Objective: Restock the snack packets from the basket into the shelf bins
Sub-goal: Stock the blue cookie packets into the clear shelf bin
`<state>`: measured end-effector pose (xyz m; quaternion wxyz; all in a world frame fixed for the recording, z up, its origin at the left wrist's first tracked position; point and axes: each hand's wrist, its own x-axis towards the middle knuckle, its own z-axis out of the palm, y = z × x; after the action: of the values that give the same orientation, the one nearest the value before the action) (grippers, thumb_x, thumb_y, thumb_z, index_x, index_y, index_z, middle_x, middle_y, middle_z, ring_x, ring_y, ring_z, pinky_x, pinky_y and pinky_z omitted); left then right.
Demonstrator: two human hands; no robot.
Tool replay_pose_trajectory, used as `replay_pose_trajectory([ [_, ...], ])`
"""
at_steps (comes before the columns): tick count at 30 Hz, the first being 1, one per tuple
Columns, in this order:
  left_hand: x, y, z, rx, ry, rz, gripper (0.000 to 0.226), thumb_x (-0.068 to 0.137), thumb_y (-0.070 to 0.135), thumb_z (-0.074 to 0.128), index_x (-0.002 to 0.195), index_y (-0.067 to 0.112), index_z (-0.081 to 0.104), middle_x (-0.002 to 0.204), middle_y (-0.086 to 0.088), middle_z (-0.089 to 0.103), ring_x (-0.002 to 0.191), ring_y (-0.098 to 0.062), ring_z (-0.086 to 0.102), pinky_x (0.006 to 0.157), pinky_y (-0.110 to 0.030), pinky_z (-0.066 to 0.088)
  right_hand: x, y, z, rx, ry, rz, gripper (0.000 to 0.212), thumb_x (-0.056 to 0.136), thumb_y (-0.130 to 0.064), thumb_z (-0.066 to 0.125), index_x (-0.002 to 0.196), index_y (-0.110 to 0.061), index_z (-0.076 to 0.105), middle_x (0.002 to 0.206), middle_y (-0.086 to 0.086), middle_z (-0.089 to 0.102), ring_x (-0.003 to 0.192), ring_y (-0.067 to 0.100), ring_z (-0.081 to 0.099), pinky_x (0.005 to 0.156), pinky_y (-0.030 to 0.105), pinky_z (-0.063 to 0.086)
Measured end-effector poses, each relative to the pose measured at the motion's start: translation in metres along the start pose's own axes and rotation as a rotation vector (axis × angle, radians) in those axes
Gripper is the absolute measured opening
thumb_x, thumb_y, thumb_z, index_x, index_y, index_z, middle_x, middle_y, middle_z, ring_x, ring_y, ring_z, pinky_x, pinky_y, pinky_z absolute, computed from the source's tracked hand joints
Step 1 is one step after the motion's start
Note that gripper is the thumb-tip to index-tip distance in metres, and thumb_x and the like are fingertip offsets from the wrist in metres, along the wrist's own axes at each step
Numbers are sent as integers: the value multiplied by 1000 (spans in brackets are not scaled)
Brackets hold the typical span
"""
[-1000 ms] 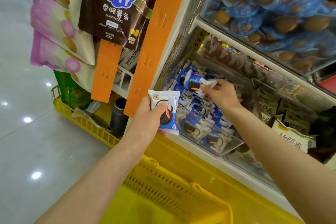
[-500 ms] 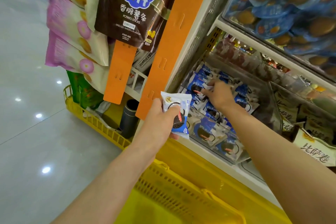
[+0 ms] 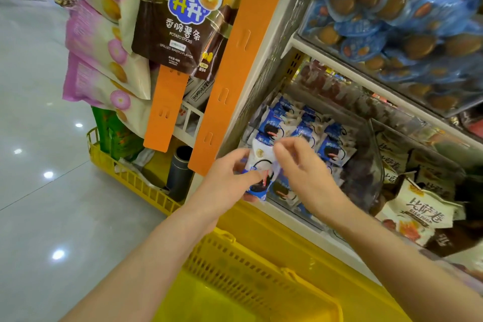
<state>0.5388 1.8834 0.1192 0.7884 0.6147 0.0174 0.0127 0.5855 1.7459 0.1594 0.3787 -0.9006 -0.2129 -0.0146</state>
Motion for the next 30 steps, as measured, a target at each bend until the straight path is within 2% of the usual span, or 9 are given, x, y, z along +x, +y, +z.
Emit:
replay_pose_trajectory([
  [4, -8, 2, 6, 38, -72, -18, 30, 88, 24, 61, 117, 24, 55, 102, 6, 66, 83, -6, 67, 55, -18, 52, -28, 4, -8, 320, -30, 176, 21, 85, -27, 64, 101, -18, 55, 94, 3, 68, 72, 8, 66, 60, 20, 53],
  [8, -15, -1, 15, 193, -254, -24, 27, 85, 25, 65, 109, 31, 54, 100, 4, 63, 83, -9, 67, 59, -23, 55, -43, 12, -20, 562, 64, 319, 39, 81, -34, 63, 112, -14, 50, 86, 3, 75, 85, 17, 70, 78, 26, 53],
  [11, -20, -9, 25, 173, -241, -3, 32, 82, 15, 69, 107, 29, 55, 102, -2, 64, 83, -14, 67, 63, -25, 57, -56, 17, -21, 475, 42, 297, 26, 85, -38, 57, 106, -23, 52, 89, -7, 74, 81, 4, 69, 67, 13, 50],
  [13, -21, -11, 30, 93, -155, 3, 33, 80, 11, 70, 105, 26, 55, 102, -3, 65, 86, -13, 67, 65, -24, 57, -64, 21, -19, 411, -36, 304, 41, 78, -46, 57, 109, -20, 58, 100, -2, 71, 93, 8, 66, 81, 22, 53],
  [15, -21, -13, 34, 162, -88, 59, 35, 78, 14, 73, 105, 26, 54, 100, 4, 66, 87, -4, 66, 66, -17, 54, -69, 22, -21, 401, -85, 269, 40, 74, -43, 59, 105, -19, 64, 98, 0, 71, 94, 12, 67, 84, 25, 55],
  [17, -20, -13, 37, 287, -51, 127, 37, 77, 20, 74, 106, 27, 52, 99, 13, 64, 87, 6, 61, 70, -11, 51, -71, 22, -28, 350, -96, 229, 30, 75, -41, 59, 99, -25, 67, 93, -9, 72, 88, 6, 67, 74, 18, 54],
  [23, -16, -12, 42, 310, -138, 176, 5, 83, 24, 67, 87, 25, 65, 84, 5, 69, 77, -6, 65, 69, -21, 54, -77, 30, -60, -89, -247, 116, 19, 76, -41, 66, 95, -39, 64, 90, -19, 69, 77, -7, 62, 66, 9, 47],
  [26, -10, -16, 44, 567, -69, 293, 6, 87, 27, 60, 91, 23, 63, 87, 9, 64, 80, 0, 58, 72, -15, 48, -68, 33, -78, -125, -170, 182, 23, 73, -35, 70, 94, -35, 62, 87, -8, 69, 54, -3, 58, 47, 11, 43],
  [30, 6, -9, 34, 930, 60, 514, 27, 93, 28, 49, 120, 26, 50, 119, 13, 52, 112, -3, 43, 99, -20, 30, -41, 35, -95, -41, 106, 265, 29, 74, -39, 64, 99, -26, 61, 73, -4, 67, 51, 6, 64, 39, 15, 44],
])
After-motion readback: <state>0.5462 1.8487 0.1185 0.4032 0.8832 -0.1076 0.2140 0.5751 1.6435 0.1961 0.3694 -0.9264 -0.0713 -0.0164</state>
